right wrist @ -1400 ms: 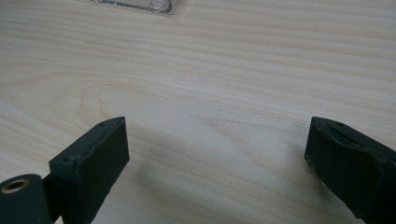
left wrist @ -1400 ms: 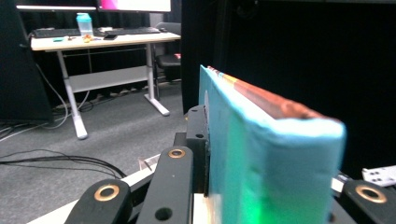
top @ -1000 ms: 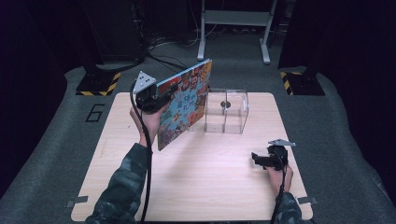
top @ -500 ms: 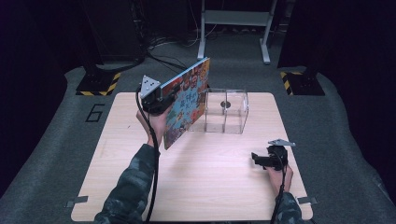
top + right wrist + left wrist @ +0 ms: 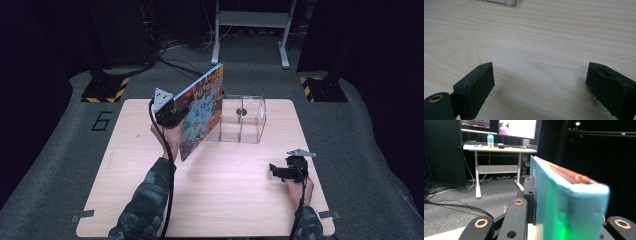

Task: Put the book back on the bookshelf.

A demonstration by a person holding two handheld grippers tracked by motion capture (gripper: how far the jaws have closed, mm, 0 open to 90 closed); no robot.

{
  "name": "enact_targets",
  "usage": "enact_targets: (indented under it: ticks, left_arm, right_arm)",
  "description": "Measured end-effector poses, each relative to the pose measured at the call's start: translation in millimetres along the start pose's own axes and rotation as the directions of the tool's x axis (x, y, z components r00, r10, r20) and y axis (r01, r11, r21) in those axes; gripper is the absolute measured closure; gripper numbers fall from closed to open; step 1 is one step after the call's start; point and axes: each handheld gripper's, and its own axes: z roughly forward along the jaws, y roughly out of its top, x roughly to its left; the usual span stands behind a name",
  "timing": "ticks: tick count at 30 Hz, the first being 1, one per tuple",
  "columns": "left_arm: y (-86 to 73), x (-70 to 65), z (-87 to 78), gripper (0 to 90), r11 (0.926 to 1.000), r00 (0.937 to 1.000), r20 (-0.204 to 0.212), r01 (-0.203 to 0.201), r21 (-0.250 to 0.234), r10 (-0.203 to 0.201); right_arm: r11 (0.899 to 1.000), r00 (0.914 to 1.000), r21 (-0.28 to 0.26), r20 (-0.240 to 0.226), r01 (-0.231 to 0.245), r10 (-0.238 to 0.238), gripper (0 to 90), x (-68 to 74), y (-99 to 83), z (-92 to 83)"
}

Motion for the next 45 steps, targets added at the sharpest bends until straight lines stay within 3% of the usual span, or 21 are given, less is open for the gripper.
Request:
enact_targets:
  ticks: [9, 18, 32, 45]
  left_arm:
    - [-14.0, 1.2, 5.3, 80.4, 0.9995, 0.9996, -0.017, 0.021, -0.024, -0.021]
    - [-19.8, 2.5, 6.1, 80.3, 0.9993, 0.9996, -0.023, 0.013, -0.034, -0.014]
    - [-36.3, -1.9, 5.3, 80.2, 0.995, 0.9972, -0.064, 0.033, -0.095, -0.039]
    - [-44.5, 0.5, 2.6, 79.2, 0.9942, 0.9985, -0.041, 0.031, -0.103, -0.035]
  right_arm:
    - [1.0, 0.9999, -0.004, 0.004, 0.011, -0.011, 8.1, 0.0, 0.1, 0.2]
    - [1.0, 0.9999, -0.009, 0.009, 0.011, -0.011, 8.4, 0.3, -0.1, 0.7]
    - [1.0, 0.9999, -0.001, 0.014, 0.002, -0.002, 8.9, 1.8, 0.0, 0.5]
    - [1.0, 0.9999, 0.001, 0.008, 0.01, -0.01, 9.2, 1.7, -0.3, -0.1]
